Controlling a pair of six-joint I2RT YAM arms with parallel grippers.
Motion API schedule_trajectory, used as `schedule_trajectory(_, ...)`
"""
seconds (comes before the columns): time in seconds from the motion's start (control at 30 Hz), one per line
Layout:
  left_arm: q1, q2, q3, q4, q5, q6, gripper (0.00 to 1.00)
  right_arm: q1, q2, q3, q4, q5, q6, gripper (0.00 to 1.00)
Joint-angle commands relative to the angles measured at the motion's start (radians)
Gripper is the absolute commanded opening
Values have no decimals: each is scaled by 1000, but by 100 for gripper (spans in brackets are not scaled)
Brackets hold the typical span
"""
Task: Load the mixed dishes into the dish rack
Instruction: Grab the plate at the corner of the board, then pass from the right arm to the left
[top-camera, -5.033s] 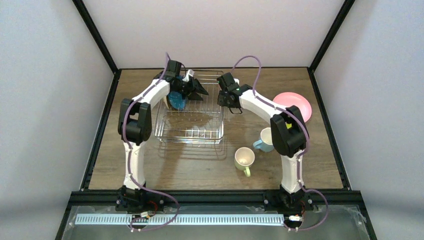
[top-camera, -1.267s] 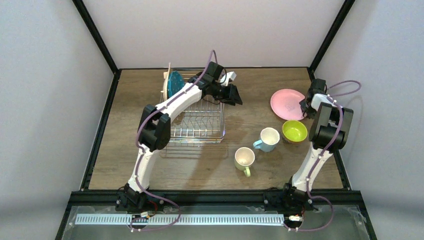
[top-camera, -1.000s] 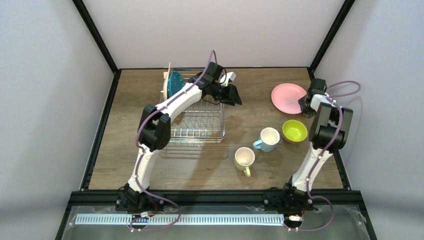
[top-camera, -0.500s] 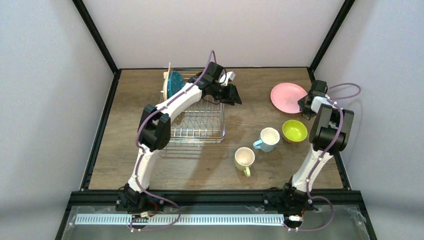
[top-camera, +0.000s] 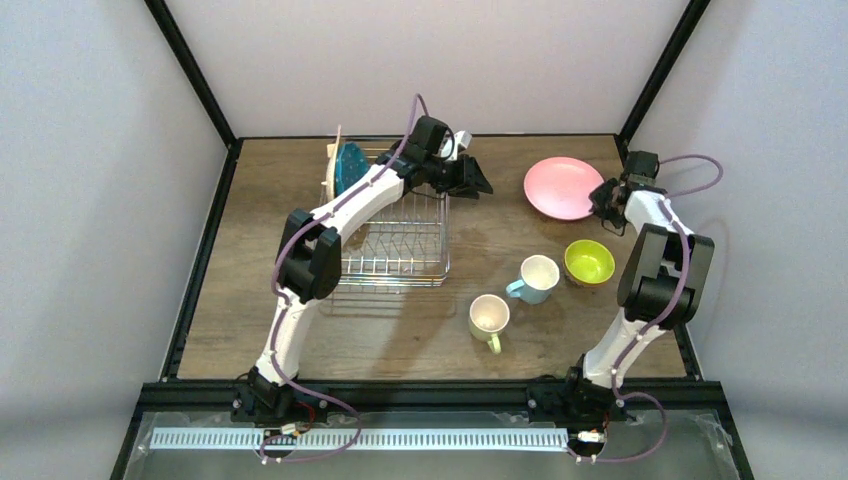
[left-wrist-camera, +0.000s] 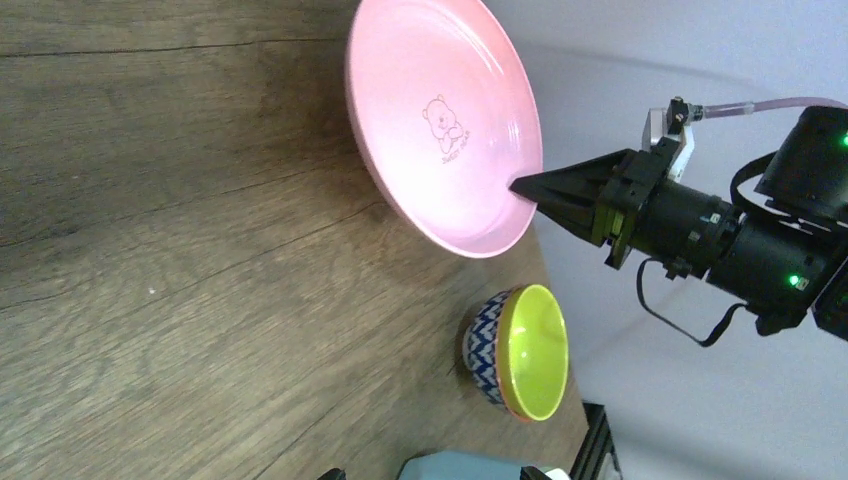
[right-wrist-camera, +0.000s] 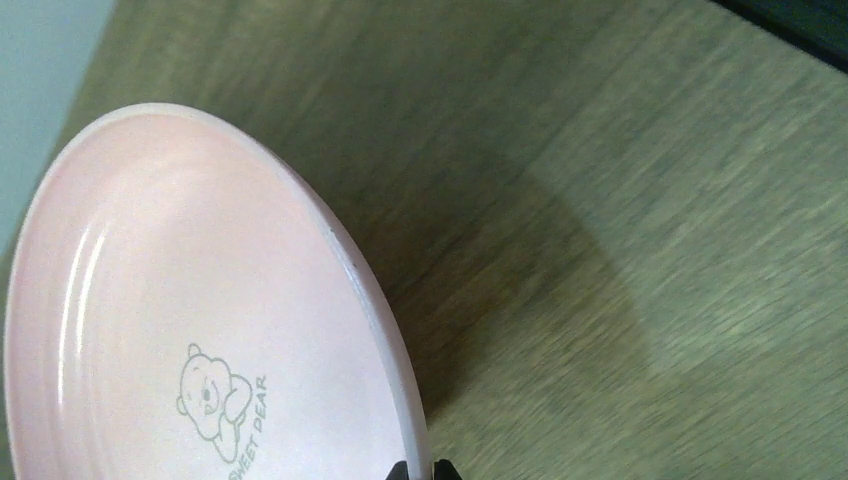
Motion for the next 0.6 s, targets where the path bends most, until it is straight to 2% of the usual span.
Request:
schedule_trajectory(0.0,-2,21,32,66,38,-77,100,34,-77,10,-18,-75,4,1)
schedule_trajectory(0.2,-6,4,10,69,24,-101,100,91,-140,3,-27,-121,39,1)
schedule_trajectory(0.57,-6,-91,-120,123,-61,-130,100,189,-266,-28,-44,-190,102,1)
